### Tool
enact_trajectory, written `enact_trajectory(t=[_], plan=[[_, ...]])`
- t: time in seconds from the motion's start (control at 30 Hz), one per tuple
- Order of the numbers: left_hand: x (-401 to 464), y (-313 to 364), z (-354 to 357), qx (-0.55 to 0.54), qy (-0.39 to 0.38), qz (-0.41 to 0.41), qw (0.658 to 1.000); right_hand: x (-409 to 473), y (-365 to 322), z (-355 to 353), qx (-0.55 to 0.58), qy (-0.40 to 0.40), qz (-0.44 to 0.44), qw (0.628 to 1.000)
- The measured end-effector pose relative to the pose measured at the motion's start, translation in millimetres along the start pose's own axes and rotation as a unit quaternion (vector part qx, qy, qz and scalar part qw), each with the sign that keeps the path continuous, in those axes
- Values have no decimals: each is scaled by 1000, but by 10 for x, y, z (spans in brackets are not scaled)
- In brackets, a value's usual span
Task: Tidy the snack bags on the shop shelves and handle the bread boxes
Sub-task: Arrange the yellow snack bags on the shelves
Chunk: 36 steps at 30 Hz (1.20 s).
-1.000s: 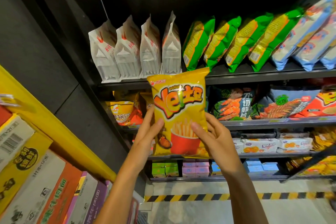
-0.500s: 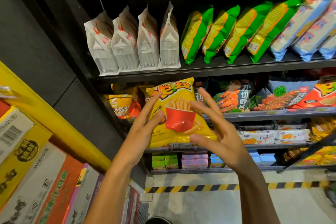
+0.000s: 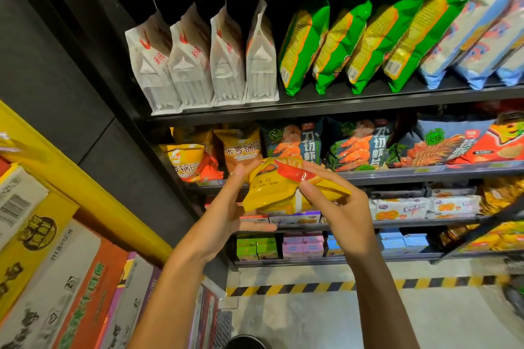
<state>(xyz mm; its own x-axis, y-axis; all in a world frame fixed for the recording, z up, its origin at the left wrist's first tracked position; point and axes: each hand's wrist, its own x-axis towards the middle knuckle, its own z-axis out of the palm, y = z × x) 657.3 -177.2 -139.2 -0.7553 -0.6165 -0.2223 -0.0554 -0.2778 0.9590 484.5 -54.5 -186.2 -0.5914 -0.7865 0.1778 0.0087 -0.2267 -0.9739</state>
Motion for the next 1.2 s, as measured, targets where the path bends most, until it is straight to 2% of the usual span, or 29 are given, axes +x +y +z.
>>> enact_trajectory(t=[0.07,0.2,0.3,0.4,0.5,0.6,0.7,0.8,0.97,1.2], plan=[[18,81,50,43,-7,-6,999,-5,6,11,19,26,16,999],[63,159,86,128,29,-10,991,30,8,8,24,48,46,997],[45,-6,-34,277,-27,54,959,61,47,3,15,40,57,997],[83,-88,-52,308,-4,106,945,81,36,27,8,32,50,998],[134,-88,-9,283,27,154,946,102,20,57,7,13,35,999],[141,-123,-3,205,64,147,966,133,22,72,4,-17,43,999],[170,-142,-29,179,93,122,972,152,-7,87,-15,-32,57,998],[182,-161,-54,157,92,97,979,172,18,99,-25,-13,56,998],[200,-164,-22,146,63,83,984,168,29,136,-54,73,59,994],[250,-200,-35,150,62,79,984,180,80,88,-53,41,83,994]])
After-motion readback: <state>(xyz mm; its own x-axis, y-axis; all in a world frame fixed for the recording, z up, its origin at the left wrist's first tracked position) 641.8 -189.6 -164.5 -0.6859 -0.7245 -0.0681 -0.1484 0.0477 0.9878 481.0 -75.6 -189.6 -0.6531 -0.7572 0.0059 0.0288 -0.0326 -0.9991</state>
